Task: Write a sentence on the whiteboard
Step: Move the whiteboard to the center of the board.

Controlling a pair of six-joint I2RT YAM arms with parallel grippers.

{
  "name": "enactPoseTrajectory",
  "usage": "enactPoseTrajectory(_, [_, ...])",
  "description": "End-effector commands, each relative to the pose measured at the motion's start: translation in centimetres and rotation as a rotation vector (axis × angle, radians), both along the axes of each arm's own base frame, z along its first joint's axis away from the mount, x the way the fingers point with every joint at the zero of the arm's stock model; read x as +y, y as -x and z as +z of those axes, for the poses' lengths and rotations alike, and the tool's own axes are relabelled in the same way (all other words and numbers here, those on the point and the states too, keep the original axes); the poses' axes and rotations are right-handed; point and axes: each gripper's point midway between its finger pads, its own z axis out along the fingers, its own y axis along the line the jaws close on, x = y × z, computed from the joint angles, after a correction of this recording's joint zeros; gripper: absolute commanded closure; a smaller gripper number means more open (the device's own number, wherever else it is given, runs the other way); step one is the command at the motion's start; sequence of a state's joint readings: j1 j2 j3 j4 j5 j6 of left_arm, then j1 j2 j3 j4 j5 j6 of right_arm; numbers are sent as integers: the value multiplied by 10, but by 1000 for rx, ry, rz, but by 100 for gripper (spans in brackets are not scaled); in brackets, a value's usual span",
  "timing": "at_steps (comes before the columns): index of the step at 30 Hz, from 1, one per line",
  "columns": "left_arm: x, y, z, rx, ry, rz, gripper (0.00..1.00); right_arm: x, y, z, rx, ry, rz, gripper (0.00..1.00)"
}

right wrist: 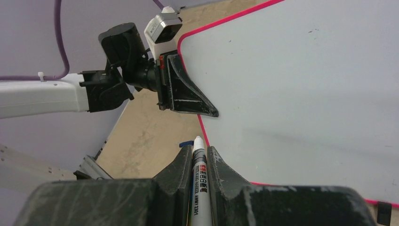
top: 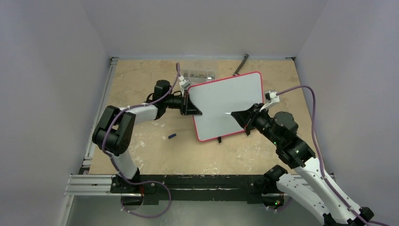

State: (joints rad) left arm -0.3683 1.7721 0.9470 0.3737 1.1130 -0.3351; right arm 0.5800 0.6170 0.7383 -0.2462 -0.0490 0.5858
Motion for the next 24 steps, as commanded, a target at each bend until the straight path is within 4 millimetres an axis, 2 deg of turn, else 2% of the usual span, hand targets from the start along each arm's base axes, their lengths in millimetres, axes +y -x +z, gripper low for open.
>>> enactPoseTrajectory(1, [-13,36,-5,-39,30,-67,100,1,2,10,-36,-45,8,100])
enactPoseTrajectory(6, [-8,45,-3,-40,18,-25,100,0,3,9,-33,-45,6,100])
enactPoseTrajectory(10, [-5,35,-13,-32,-46,44,99,0,3,9,-35,-48,6,100])
enactPoseTrajectory(18, [-1,31,-19,-36,-78,92,66,-3,4,6,-36,-45,-3,100])
enactPoseTrajectory(24, [0,31,-15,-49,-73,100,55,-3,5,5,-32,-43,-5,100])
